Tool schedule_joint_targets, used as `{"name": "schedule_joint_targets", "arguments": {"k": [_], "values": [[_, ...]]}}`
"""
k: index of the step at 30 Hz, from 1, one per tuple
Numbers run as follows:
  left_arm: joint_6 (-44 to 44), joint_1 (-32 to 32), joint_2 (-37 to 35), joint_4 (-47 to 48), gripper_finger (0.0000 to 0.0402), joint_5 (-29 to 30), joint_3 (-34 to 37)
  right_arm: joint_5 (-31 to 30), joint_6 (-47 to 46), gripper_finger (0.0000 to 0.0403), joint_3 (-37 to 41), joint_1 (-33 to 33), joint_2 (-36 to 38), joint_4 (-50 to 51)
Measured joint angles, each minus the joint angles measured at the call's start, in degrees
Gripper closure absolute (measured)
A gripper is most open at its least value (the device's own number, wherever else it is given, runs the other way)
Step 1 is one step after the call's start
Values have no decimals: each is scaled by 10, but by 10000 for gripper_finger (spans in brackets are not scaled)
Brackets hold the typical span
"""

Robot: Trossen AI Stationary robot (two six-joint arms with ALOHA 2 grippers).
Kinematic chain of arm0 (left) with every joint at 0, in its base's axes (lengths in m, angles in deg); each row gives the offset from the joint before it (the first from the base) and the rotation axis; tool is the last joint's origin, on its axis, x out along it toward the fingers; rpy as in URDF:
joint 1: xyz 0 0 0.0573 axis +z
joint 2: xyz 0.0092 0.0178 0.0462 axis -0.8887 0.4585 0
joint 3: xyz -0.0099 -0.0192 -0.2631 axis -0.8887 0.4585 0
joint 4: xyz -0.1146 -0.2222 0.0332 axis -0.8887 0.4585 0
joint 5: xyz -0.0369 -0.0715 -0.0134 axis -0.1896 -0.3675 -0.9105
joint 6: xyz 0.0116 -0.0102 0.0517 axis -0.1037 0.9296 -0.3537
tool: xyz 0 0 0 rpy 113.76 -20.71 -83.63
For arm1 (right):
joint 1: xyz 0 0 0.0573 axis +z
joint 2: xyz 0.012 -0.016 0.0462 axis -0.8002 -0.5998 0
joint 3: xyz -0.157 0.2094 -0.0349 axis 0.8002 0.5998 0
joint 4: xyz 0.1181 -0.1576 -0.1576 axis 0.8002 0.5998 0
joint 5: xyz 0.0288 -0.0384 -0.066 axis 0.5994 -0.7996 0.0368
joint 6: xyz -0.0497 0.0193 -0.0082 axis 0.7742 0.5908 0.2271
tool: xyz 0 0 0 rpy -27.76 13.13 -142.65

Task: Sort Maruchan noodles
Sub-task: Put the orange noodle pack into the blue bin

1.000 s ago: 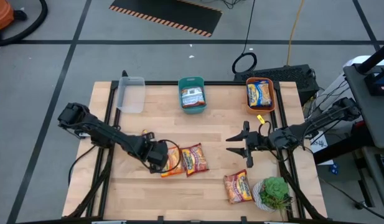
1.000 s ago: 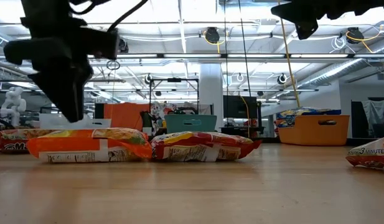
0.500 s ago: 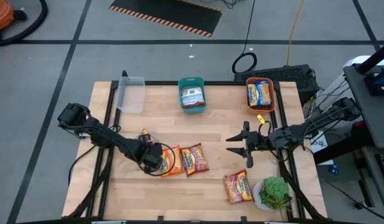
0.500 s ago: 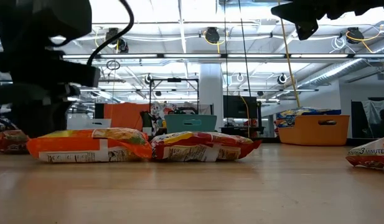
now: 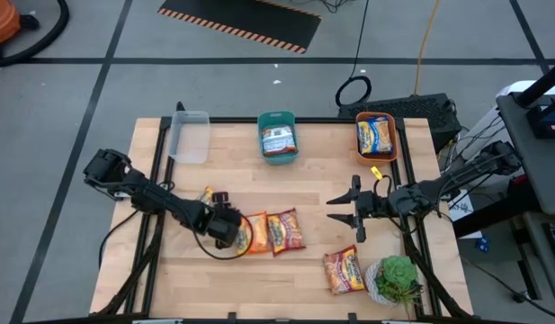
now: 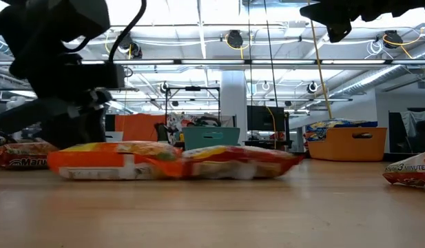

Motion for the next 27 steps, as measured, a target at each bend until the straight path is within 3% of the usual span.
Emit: {"name": "schedule_joint_targets", "arguments": {"k": [7,16,23,27], "values": [[-82,9,10,-40,221,11,0,0,0,243,0,0,0,-5],[-185,20,29,-119,388,-1,0,0,0,243,0,0,0,-5],[-195,26,18,-101,398,46,-6,-5,-28,243,0,0,0,-26],[-198,24,2,-88,399,87,-18,-30,-101,243,0,-8,-2,-11]]}}
